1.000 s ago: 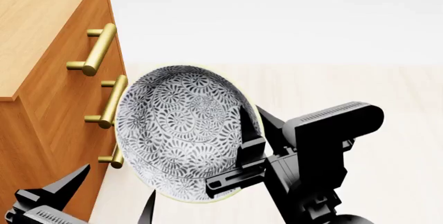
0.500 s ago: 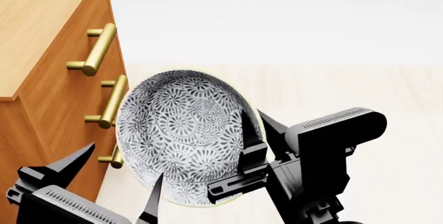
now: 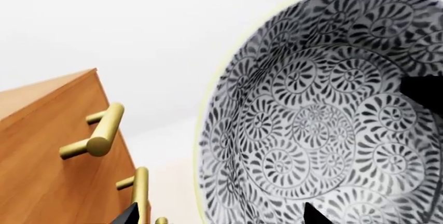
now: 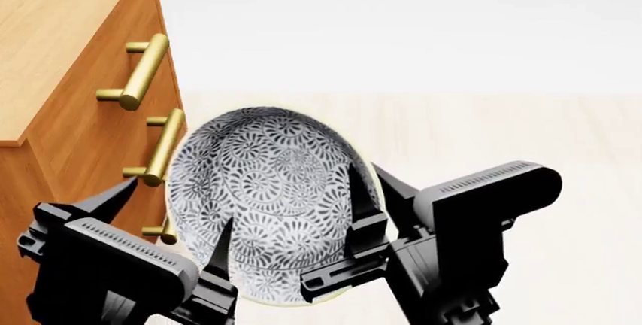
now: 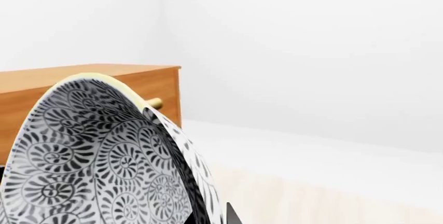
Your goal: Put the bowl on top of the cabinet.
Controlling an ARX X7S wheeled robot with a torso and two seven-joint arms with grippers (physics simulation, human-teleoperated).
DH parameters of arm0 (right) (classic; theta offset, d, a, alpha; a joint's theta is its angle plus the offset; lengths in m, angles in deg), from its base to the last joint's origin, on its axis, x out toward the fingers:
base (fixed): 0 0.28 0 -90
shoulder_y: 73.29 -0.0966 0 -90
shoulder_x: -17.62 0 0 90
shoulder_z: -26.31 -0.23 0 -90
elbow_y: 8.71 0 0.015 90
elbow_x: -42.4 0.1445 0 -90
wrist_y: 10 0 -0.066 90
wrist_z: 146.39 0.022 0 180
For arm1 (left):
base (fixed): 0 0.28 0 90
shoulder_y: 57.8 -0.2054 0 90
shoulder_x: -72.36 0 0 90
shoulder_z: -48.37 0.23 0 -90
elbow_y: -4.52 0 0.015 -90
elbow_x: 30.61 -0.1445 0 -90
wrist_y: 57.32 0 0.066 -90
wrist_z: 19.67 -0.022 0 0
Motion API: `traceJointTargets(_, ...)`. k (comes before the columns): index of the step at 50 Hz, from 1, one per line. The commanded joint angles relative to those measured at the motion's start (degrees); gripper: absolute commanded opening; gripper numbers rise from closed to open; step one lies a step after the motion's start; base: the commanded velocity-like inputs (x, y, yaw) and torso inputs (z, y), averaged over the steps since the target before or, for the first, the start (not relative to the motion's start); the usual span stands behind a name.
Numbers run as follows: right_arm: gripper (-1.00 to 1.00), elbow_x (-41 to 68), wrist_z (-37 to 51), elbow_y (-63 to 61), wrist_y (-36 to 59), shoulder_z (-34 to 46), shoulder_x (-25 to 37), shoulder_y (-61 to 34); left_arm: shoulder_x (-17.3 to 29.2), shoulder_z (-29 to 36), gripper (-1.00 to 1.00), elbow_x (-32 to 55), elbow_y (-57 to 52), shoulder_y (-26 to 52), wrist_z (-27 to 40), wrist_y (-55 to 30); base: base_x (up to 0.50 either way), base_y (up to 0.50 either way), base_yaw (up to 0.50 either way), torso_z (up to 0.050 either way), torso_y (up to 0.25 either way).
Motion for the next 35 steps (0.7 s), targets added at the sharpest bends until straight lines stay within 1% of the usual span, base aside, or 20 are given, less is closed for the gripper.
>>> traceJointTargets(1,-1.0,-0.6,0.0,-2.0,0.0,-0.3,0.5,0.1,-0.8,-0.8,1.0,0.7,3.8,2.2,-0.8,-0.1,0.0,0.0,0.0,0.0,0.0)
traceJointTargets(9,-1.0,-0.9,-0.3,-1.5,-0.5,-0.2,0.3,0.3,-1.6,-0.7,1.0,0.5,7.1,3.5,-1.6,0.8,0.0,0.0,0.0,0.0,0.0)
traceJointTargets(15,-1.0,-0.8,-0.3,-1.5,-0.7,-0.4,0.5,0.5,-1.3,-0.6,1.0,0.6,6.4,3.6,-1.3,0.3,0.0,0.0,0.0,0.0,0.0)
traceJointTargets(19,-1.0,-1.1,-0.5,-0.8,-1.1,-0.3,0.2,0.8,-1.2,-0.4,1.0,-0.1,6.7,2.8,-1.0,1.6,0.0,0.0,0.0,0.0,0.003)
traceJointTargets(20,-1.0,-1.1,-0.5,-0.8,-1.1,-0.3,0.2,0.8,-1.4,-0.9,-1.0,0.1,6.8,2.6,-0.7,1.6,0.0,0.0,0.0,0.0,0.0)
traceJointTargets(21,-1.0,-1.1,-0.5,-0.7,-1.1,-0.3,0.2,0.8,-0.7,0.5,-1.0,-0.6,6.6,2.6,-1.6,2.2,0.0,0.0,0.0,0.0,0.0)
traceJointTargets(35,-1.0,-1.6,-0.4,-0.3,-1.0,0.0,-0.1,0.7,-0.6,0.2,-1.0,-0.7,7.0,2.0,-1.3,3.4,0.0,0.0,0.0,0.001,0.0)
